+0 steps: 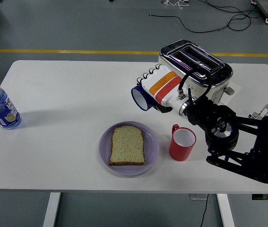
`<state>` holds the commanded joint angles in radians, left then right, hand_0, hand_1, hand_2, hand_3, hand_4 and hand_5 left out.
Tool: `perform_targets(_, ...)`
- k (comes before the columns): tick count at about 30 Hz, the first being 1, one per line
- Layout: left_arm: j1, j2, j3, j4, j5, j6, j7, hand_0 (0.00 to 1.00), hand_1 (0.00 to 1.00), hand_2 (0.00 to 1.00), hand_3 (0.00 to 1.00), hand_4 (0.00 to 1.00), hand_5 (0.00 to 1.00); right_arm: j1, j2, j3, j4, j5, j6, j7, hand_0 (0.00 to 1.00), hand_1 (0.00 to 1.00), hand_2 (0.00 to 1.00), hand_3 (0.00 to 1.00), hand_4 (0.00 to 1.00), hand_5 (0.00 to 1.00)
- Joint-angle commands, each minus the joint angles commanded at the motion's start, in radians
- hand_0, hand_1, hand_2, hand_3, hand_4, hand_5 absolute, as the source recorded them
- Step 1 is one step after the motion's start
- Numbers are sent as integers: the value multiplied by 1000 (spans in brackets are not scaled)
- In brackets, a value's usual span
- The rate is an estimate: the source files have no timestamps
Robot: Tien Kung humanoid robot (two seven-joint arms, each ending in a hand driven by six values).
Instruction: Pick up the cup,pour liquid into bread,place the cup on the desk
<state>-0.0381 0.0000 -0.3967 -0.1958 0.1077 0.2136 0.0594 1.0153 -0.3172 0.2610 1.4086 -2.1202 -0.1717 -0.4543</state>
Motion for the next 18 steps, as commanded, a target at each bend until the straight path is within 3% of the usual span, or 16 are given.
perform_targets(5, 1, 0, 1, 0, 4, 0, 0, 647, 663, 675, 521, 244, 849, -79, -4, 137, 30, 174, -42, 15, 397, 408, 562, 559, 604, 2)
perform_targets(11, 4, 0, 3, 1, 5, 0, 0, 647, 663, 676, 521, 244, 851, -183, -21, 263, 116, 413, -100, 5, 397, 407, 560, 558, 616, 2)
perform_targets(15, 7, 0, 4, 0, 6, -1, -1, 647, 663, 676, 521, 244, 851, -264, -31, 344, 186, 557, -174, -39, 397, 407, 560, 558, 616, 2)
perform_targets(18, 10, 0, 7, 0, 7, -1, -1, 646, 662, 677, 521, 244, 851, -352, -23, 435, 247, 595, -259, -71, 406, 401, 557, 556, 614, 2)
